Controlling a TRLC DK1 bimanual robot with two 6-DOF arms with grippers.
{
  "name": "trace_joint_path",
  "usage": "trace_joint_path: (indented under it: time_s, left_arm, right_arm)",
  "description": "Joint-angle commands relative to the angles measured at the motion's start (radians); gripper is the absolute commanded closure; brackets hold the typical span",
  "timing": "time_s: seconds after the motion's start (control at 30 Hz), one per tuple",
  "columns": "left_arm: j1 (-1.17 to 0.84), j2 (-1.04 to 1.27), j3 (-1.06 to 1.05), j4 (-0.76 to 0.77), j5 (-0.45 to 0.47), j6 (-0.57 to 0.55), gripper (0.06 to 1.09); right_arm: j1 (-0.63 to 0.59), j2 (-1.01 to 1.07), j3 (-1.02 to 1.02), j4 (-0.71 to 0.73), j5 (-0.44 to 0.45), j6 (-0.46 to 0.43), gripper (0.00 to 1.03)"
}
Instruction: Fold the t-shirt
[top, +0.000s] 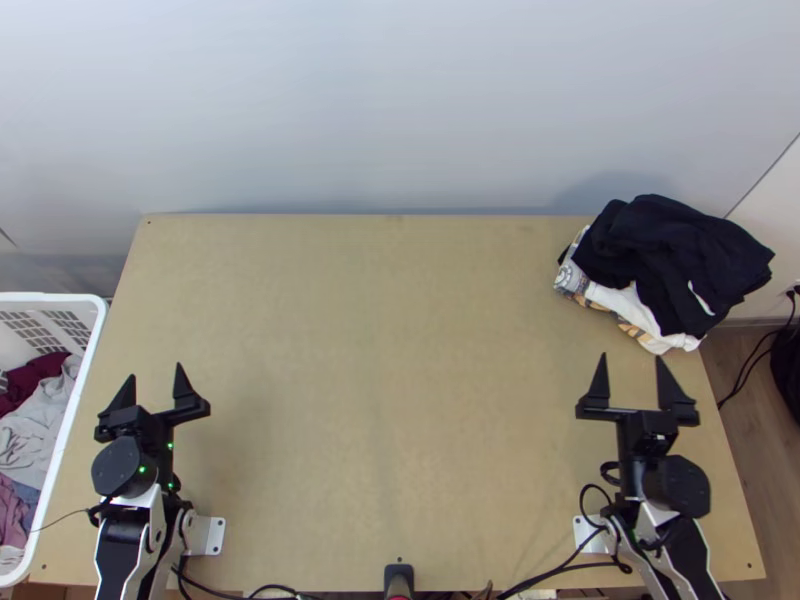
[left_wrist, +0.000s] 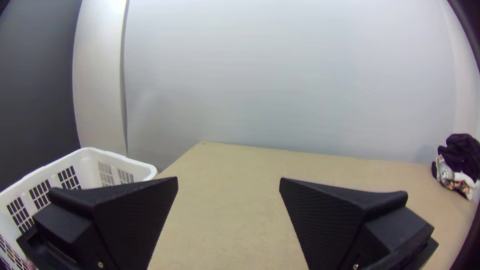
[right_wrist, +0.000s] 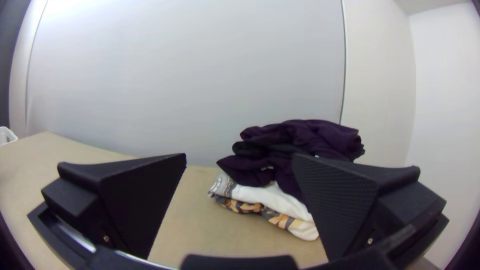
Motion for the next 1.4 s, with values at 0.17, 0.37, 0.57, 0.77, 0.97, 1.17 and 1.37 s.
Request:
trace_joint_path:
  time_s: [0.17, 0.37, 0.57, 0.77, 0.97, 1.17, 1.37]
  left_arm:
    - [0.004, 0.212, 0.250, -0.024, -0.020, 0.100, 0.10]
    - [0.257, 0.496, 0.522, -0.005, 0.010, 0.056, 0.10]
    - [0.736, 0.840, 0.724, -0.013, 0.320, 0.004, 0.10]
    - [0.967, 1.156, 0.845, 0.088, 0.337, -0.001, 0.09]
    - [1.159, 1.493, 0.979, 0.108, 0.339, -0.004, 0.10]
    - [1.280, 1.755, 1.125, 0.105, 0.355, -0.007, 0.10]
    - [1.334, 1.979, 1.243, 0.093, 0.355, -0.012, 0.11]
  right_arm:
    - [0.003, 0.203, 0.264, -0.179, 0.079, 0.028, 0.04]
    - [-0.020, 0.453, 0.494, -0.358, 0.078, 0.211, 0.04]
    - [0.000, 0.603, 0.661, -0.513, 0.078, 0.232, 0.04]
    - [-0.043, 0.643, 0.709, -0.544, 0.079, 0.303, 0.04]
    - [-0.049, 0.654, 0.732, -0.579, 0.079, 0.326, 0.04]
    - [-0.057, 0.734, 0.786, -0.687, 0.079, 0.321, 0.04]
    - [-0.056, 0.752, 0.786, -0.684, 0.078, 0.321, 0.04]
